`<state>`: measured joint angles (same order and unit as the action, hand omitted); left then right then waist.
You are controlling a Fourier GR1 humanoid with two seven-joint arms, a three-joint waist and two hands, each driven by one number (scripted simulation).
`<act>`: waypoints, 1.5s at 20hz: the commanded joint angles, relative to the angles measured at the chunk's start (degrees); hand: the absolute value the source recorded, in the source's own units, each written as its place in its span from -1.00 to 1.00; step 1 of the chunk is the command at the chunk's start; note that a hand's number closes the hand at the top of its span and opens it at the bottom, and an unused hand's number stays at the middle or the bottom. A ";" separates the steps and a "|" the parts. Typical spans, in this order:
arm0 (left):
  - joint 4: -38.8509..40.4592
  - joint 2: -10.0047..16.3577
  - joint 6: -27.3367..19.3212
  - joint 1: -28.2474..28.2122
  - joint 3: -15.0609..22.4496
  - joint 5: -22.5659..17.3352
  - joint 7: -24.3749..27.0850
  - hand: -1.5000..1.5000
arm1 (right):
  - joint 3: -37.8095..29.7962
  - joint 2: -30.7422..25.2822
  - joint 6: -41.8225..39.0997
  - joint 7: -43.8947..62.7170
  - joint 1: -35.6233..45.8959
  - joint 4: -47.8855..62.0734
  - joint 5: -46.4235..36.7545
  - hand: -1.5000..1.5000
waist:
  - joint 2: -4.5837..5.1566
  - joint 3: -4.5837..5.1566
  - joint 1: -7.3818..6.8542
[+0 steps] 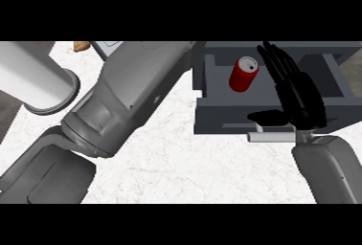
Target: Pick up the can, place it into the drawer and close the drawer
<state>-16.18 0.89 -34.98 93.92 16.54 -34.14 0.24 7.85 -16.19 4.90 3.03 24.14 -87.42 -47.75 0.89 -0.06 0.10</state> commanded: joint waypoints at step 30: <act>-21.98 12.91 4.85 -15.40 2.27 4.36 -11.81 -1.00 | -11.51 5.50 35.60 -6.18 40.57 65.97 -14.57 -1.00 | -0.06 0.01 -6.37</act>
<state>-34.81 12.99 -30.48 80.16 17.97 -30.12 -9.22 -2.30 -10.40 37.58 -3.04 60.66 -24.68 -62.21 0.88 -0.09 -5.50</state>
